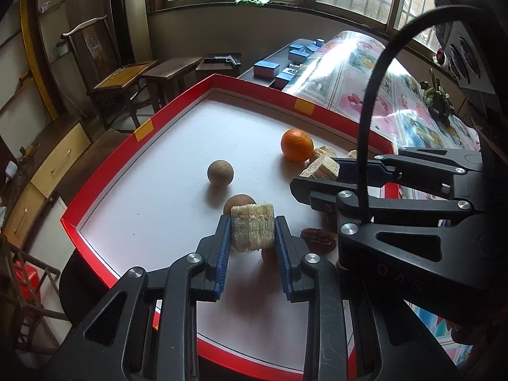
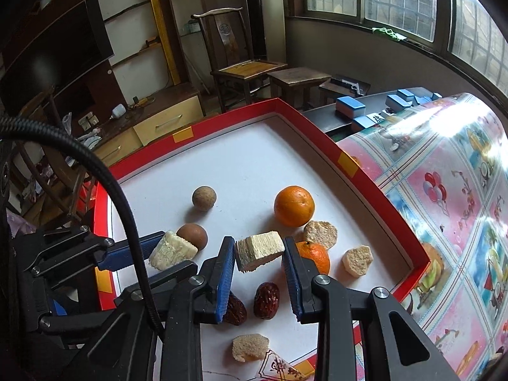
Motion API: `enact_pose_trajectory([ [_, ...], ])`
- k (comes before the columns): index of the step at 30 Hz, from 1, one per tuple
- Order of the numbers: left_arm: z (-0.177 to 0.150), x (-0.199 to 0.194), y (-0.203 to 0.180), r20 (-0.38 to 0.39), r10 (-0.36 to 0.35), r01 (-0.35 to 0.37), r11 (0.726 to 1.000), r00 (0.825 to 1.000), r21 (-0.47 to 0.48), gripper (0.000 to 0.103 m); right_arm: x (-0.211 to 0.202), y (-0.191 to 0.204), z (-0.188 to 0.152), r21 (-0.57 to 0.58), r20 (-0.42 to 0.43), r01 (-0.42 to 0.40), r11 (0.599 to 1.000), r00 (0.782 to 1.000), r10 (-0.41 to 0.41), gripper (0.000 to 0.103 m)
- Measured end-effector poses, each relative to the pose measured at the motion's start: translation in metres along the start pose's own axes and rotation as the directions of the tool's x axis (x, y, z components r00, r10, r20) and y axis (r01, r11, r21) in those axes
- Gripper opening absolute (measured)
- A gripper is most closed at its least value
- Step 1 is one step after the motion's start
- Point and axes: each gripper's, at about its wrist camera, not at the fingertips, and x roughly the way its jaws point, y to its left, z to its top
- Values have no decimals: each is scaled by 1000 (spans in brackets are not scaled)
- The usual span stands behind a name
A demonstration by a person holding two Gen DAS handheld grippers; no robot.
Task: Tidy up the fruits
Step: 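Carry both white pieces into the red tray and open both tools, then withdraw both open tools from the tray back over the table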
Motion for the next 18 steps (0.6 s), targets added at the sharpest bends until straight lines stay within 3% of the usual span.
enact_pose_trajectory([
  [7, -1, 3, 2, -5, 5, -5, 1000, 1000, -13, 26, -3, -3, -7, 39, 2, -49, 998, 999, 49, 30],
  [9, 0, 2, 1, -2, 7, -7, 1000, 1000, -16, 31, -8, -3, -9, 49, 9, -48, 998, 999, 47, 33],
  [11, 0, 0, 0, 6, 7, -6, 1000, 1000, -18, 51, -13, -5, -10, 62, 23, -63, 996, 998, 62, 35],
  [18, 2, -8, -7, 36, 17, -17, 1000, 999, -6, 52, -31, -16, -21, 103, 54, -57, 993, 997, 51, 36],
])
